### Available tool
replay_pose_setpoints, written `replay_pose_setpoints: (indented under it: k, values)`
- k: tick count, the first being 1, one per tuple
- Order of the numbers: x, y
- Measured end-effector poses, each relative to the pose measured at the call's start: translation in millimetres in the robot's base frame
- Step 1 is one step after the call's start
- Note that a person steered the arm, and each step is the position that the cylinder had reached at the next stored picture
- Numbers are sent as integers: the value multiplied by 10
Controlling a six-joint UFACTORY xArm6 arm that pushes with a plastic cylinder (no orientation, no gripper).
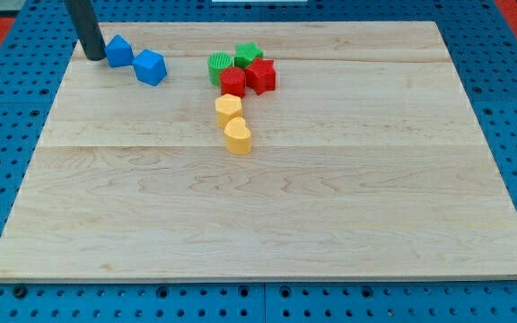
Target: Push the blue blocks and yellow blocks downwards
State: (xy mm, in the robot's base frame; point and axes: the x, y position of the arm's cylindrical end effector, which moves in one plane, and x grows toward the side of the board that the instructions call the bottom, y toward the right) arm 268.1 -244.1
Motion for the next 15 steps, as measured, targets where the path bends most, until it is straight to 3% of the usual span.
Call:
replay_pose_setpoints:
  k: [1,2,3,5,7,9,11,12,15]
  values:
    - [-253,-220]
    - [-390,-23]
    - [-198,303]
    - [263,412]
    - [-58,557]
    - [720,1023]
    - [868,1268]
    - [944,1697]
    - [1817,2746]
